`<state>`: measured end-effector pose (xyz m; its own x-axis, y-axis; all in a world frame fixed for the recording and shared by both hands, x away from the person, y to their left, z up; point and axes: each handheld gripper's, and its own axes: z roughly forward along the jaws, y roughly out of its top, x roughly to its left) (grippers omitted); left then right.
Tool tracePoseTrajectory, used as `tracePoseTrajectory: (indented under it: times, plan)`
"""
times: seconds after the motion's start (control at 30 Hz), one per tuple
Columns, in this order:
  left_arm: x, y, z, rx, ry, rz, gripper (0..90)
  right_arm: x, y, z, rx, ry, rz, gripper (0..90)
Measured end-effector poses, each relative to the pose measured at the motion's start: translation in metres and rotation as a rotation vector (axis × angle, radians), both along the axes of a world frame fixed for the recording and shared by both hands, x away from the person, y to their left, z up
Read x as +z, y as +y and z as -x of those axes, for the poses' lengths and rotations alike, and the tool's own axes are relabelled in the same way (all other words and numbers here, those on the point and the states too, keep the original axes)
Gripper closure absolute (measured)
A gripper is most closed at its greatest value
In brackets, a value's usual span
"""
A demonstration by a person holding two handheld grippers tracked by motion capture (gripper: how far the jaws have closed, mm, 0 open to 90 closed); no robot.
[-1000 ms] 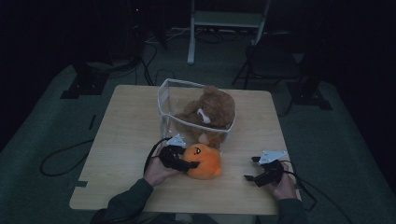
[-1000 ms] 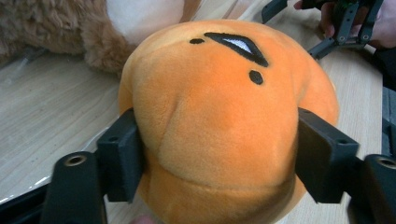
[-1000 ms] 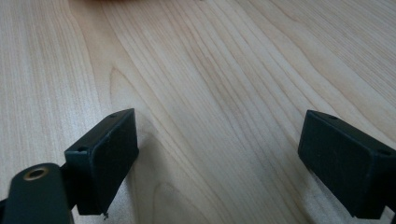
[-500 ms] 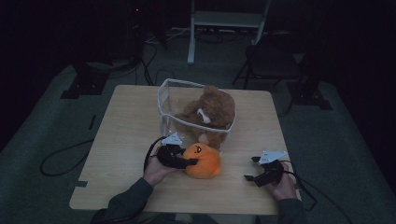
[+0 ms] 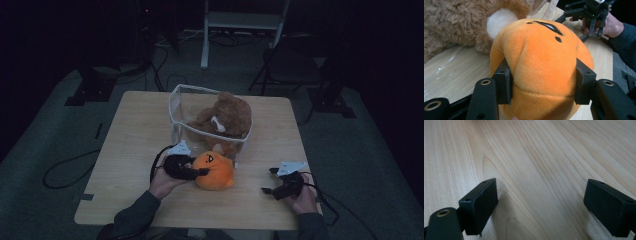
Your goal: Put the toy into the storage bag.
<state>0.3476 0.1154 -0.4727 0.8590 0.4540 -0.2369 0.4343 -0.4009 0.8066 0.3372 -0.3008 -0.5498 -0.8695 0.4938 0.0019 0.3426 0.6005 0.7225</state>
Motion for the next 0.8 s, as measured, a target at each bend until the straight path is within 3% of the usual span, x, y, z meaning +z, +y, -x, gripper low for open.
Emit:
tracePoseTrajectory:
  times: [0.8]
  plan:
    - [0.024, 0.02, 0.009, 0.017, -0.05, 0.035, 45.5, 0.0, 0.0, 0.0, 0.0, 0.001, -0.001, 11.5]
